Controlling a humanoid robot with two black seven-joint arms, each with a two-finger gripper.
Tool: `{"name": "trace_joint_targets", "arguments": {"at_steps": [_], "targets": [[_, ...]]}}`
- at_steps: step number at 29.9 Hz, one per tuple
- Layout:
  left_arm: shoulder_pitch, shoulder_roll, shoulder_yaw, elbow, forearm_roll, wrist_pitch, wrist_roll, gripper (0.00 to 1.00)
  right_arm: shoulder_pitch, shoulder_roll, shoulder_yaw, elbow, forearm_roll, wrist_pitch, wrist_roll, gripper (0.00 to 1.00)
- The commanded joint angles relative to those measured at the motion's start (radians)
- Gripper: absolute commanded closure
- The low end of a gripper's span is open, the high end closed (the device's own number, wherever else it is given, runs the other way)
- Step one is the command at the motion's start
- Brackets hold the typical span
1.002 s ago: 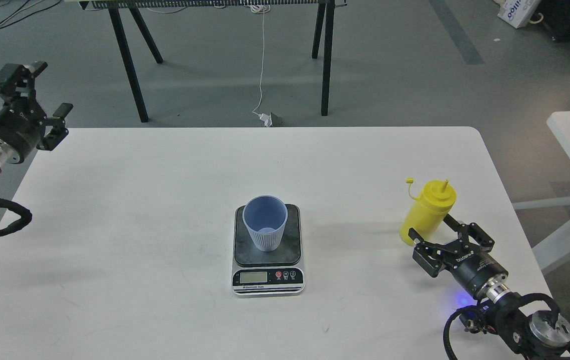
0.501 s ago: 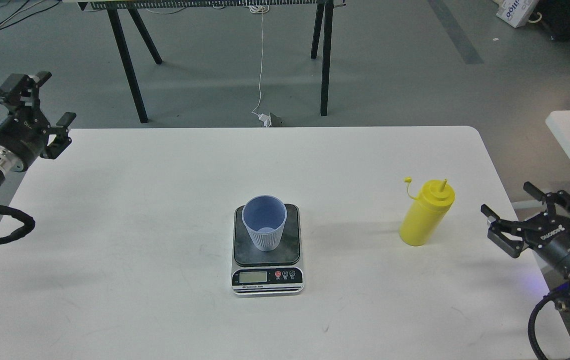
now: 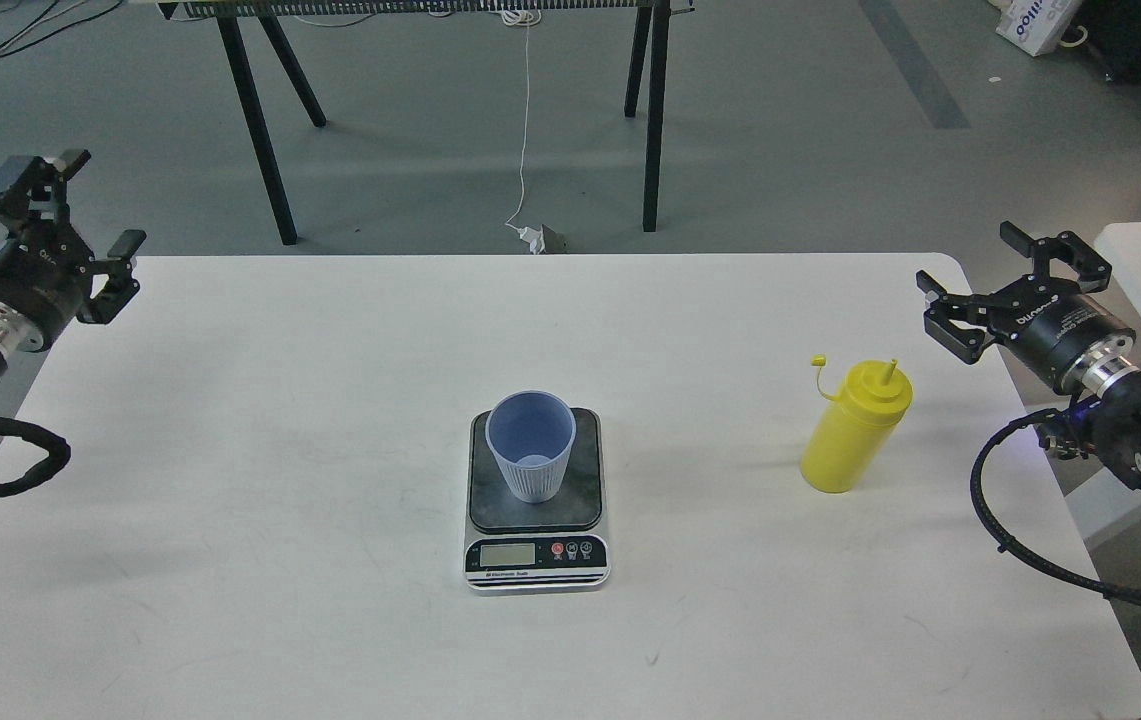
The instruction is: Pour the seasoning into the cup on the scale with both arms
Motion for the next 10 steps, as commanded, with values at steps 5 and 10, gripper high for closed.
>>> {"name": "trace_joint_targets", "arguments": {"at_steps": [5, 10], "targets": [[-0.004, 0.001, -0.001, 0.002, -0.004, 0.000, 0.000, 0.01, -0.004, 0.015, 0.000, -0.004, 0.000, 0.000, 0.004, 0.02], [-0.002, 0.001, 0.000, 0.000, -0.004, 0.000, 0.000, 0.01, -0.004, 0.020, -0.002, -0.003, 0.000, 0.000, 0.004, 0.02]]}}
